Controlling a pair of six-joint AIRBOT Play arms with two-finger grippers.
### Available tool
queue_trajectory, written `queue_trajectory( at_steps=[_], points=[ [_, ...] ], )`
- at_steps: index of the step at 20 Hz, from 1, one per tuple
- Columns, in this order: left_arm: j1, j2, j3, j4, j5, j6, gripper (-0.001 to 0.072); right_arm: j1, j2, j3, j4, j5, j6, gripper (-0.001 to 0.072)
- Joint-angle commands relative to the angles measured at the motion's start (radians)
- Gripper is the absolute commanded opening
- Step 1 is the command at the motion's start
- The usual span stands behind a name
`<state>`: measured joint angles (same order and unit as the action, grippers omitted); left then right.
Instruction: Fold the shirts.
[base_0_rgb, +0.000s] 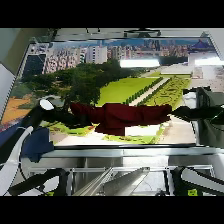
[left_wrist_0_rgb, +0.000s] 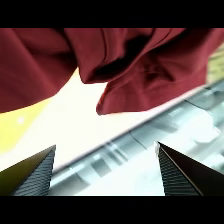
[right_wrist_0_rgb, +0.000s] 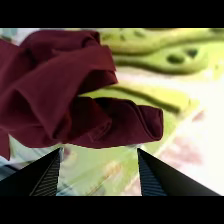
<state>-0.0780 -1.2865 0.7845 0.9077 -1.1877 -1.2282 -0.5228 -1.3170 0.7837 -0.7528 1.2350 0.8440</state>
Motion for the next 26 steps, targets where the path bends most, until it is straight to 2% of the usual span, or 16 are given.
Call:
queue_trajectory(
  at_steps=[1,5,10,11,12,14,15,18,21,23,26],
  points=[
    [-0.109,0.02,-0.119,-0.043,0.247,0.008,0.0696,0.046,-0.02,-0.049,-0.006,-0.061,-0.001,0.0525],
    [-0.182,-0.121,-0.047,-0.125,0.269,0.056,0.0696,0.151,-0.081,-0.049,-0.006,-0.113,-0.007,0.0525],
    [-0.252,-0.27,0.089,-0.124,0.167,0.056,0.0695,0.267,-0.118,-0.048,0.006,-0.153,-0.007,0.0515],
    [-0.263,-0.285,0.112,-0.125,0.146,0.056,0.069,0.279,-0.117,-0.045,0.023,-0.155,-0.007,0.0426],
    [-0.274,-0.294,0.132,-0.125,0.13,0.056,0.0523,0.285,-0.117,-0.041,0.045,-0.154,-0.007,0.0271],
    [-0.295,-0.295,0.161,-0.125,0.108,0.057,0.0091,0.288,-0.117,-0.028,0.102,-0.145,-0.007,0.0056],
    [-0.301,-0.295,0.182,-0.126,0.085,0.058,0.0023,0.287,-0.117,-0.016,0.13,-0.126,-0.007,0.0017],
    [-0.308,-0.256,0.264,-0.126,-0.004,0.058,0.0018,0.286,-0.094,0.05,0.229,0.025,-0.022,0.0016],
    [-0.277,-0.091,0.4,-0.14,-0.074,0.057,0.0018,0.283,0.037,0.154,0.378,0.174,-0.021,0.0016],
    [-0.22,0.049,0.544,-0.202,-0.099,0.058,0.0019,0.263,0.175,0.268,0.506,0.193,-0.014,0.0016],
    [-0.1,0.232,0.842,-0.233,-0.047,0.058,0.002,0.201,0.371,0.514,0.682,0.16,-0.014,0.0016]
  ],
)
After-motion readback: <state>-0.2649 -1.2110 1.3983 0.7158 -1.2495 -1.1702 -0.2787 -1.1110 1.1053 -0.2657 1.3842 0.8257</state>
